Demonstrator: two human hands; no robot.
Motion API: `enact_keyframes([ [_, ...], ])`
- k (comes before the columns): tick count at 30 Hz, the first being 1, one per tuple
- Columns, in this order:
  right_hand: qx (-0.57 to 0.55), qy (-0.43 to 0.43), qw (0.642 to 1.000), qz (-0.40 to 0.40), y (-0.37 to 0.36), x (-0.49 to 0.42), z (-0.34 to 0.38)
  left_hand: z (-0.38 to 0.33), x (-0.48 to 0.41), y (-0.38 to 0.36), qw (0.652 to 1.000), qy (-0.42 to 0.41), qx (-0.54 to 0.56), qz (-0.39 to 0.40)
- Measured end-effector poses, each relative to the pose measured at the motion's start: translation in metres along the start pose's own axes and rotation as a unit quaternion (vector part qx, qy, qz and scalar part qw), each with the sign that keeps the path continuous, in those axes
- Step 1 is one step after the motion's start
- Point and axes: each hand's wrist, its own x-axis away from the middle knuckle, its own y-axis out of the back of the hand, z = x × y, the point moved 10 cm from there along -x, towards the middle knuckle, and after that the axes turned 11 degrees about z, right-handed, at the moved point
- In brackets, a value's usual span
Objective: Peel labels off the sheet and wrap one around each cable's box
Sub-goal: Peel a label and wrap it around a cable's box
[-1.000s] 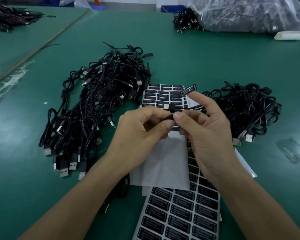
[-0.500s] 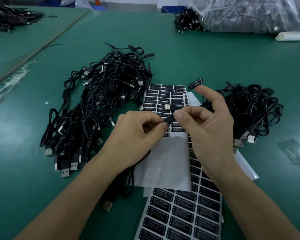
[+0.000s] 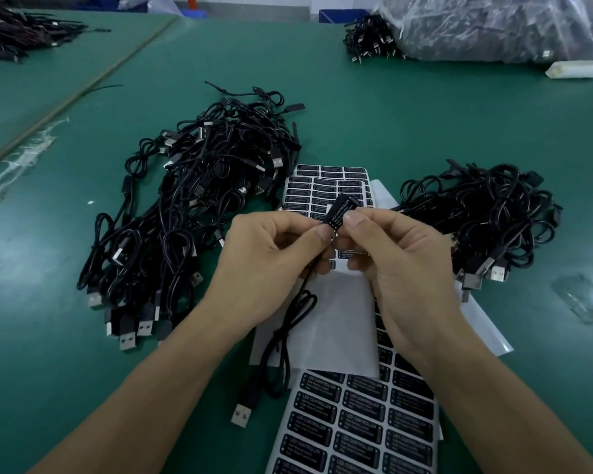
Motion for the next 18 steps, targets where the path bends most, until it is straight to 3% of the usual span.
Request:
enact_keyframes([
  [7,0.031,0.01,0.999,-0.012,0.003,0.0,0.003,-0.002,0.002,-0.008,0.998,0.019,0.043,0.05],
  [18,0.104,0.042,0.994,-0.004,0.002,-0.002,0.013,-0.003,0.002,-0.01,0.996,0.025,0.065,0.047],
])
